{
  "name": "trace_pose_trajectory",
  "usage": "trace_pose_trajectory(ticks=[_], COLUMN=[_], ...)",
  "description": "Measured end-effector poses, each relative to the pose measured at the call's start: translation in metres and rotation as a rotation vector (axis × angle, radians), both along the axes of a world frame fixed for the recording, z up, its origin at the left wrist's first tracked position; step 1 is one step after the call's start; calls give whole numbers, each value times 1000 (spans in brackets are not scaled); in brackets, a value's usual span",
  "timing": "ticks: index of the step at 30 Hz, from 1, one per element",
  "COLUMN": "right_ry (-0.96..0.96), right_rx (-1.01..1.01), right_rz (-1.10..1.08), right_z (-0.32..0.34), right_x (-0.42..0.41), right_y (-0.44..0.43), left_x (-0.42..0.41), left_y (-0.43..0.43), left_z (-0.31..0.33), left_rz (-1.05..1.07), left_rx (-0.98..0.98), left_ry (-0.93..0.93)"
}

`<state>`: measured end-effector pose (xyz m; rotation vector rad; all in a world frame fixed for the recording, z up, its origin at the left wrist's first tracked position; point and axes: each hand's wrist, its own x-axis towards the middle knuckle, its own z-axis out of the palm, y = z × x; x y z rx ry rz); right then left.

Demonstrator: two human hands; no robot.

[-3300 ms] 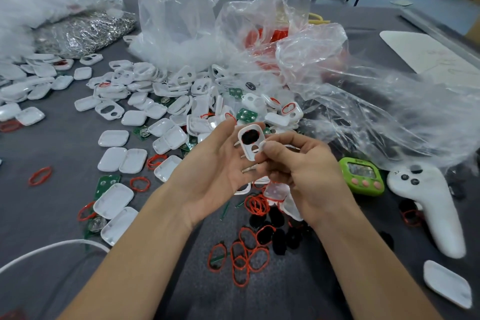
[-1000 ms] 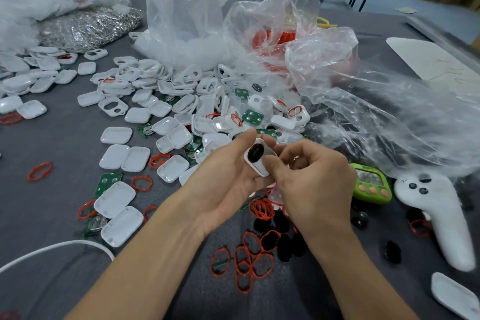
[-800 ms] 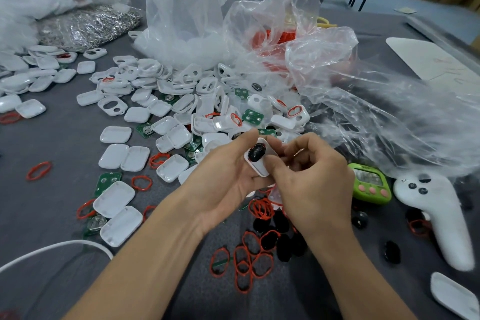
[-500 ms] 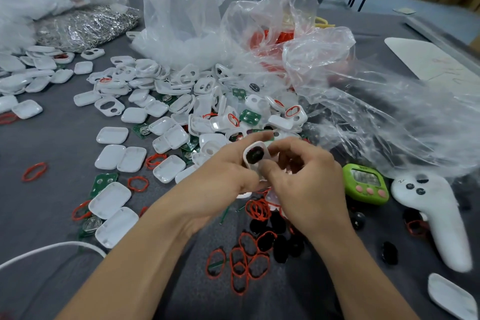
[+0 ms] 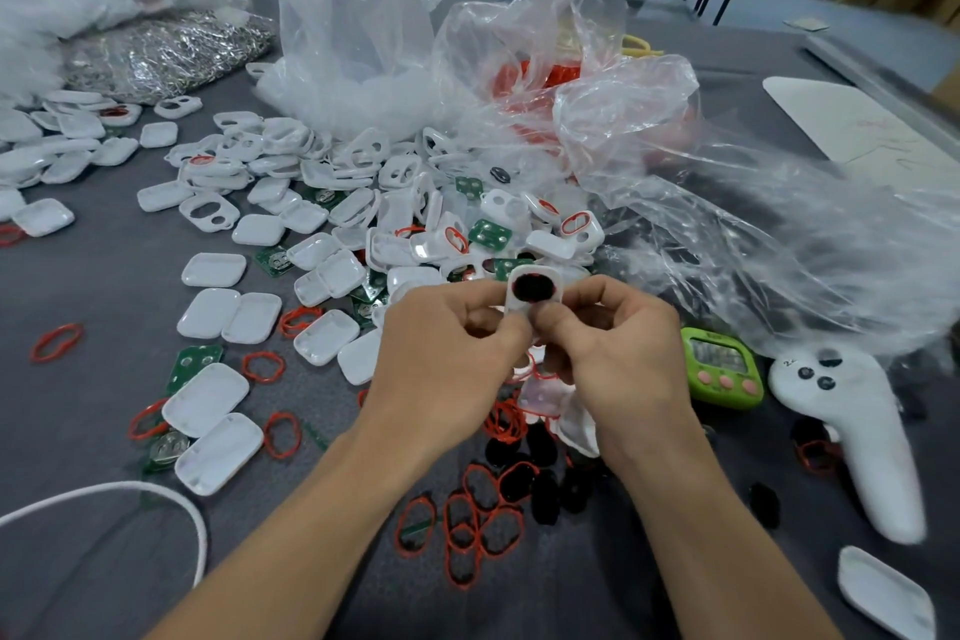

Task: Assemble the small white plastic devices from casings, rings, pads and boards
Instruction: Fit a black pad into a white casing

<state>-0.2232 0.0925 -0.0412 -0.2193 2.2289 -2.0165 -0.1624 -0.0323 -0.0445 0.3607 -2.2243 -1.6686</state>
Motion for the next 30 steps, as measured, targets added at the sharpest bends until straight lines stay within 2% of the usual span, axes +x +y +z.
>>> trace_pose_trajectory(ticks=[7,15,20,30], right_ry=[-39,-64,-11,-6], right_rx=[-60,-83,-106,-187], right_rz=[25,21,75,157], right_z=[3,7,8,9], right_x=[0,4,6,5], right_y=[1,-2,1,3], left_x=[-2,-1,-4,-5], left_y=[0,3,1,1], left_z=[0,1,2,1], left_rz=[7,21,54,80], left_rx=[207,270,338,331], left_ry=[-7,69,75,77])
